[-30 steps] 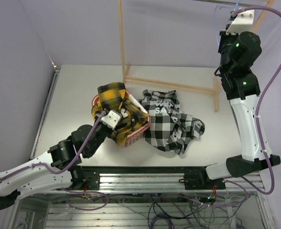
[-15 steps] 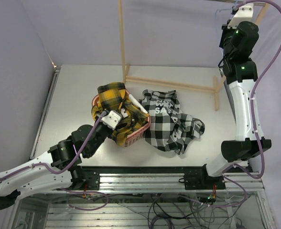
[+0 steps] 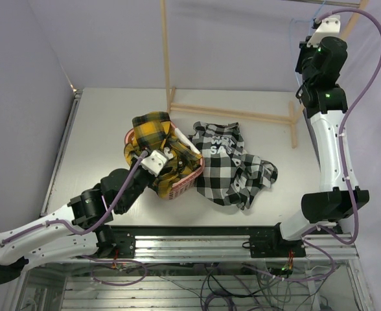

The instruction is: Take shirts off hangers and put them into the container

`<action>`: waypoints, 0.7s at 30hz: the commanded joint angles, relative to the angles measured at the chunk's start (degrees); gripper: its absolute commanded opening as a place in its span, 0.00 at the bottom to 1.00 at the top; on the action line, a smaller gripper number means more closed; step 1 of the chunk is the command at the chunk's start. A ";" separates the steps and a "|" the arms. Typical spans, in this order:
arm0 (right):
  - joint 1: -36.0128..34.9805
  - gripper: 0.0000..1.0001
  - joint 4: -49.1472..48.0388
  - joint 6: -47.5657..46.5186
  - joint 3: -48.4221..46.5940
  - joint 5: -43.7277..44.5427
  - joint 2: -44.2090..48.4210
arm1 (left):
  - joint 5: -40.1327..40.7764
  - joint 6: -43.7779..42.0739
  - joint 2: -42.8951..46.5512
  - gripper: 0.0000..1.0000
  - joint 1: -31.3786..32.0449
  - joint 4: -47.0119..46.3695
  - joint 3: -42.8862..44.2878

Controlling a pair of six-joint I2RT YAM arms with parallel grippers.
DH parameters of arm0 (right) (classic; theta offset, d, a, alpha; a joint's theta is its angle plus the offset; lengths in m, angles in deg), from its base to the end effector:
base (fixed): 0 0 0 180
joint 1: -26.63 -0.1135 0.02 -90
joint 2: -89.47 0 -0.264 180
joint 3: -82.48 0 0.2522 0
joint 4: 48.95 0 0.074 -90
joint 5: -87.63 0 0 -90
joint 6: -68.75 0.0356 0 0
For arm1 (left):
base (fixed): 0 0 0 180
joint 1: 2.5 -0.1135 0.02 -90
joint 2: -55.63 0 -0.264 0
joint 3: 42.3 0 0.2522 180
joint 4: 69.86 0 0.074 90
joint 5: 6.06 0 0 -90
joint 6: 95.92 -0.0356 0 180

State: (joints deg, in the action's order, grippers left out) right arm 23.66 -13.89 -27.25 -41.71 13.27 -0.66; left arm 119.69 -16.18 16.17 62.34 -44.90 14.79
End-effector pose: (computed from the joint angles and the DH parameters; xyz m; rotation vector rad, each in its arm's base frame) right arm 0.3378 0.0079 0.5169 0.0890 1.5910 -0.2578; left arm 0.0862 -0.1347 0.3445 0.6208 1.5589 -0.1884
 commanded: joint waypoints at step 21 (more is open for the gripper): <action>0.50 0.00 -4.10 4.16 17.72 -2.83 9.16 | -2.26 0.11 -2.83 0.07 0.11 -0.90 -0.75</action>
State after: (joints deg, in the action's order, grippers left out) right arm 23.86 -18.31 -23.66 -28.62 10.49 5.75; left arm 118.84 -16.18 13.81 62.34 -44.70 14.77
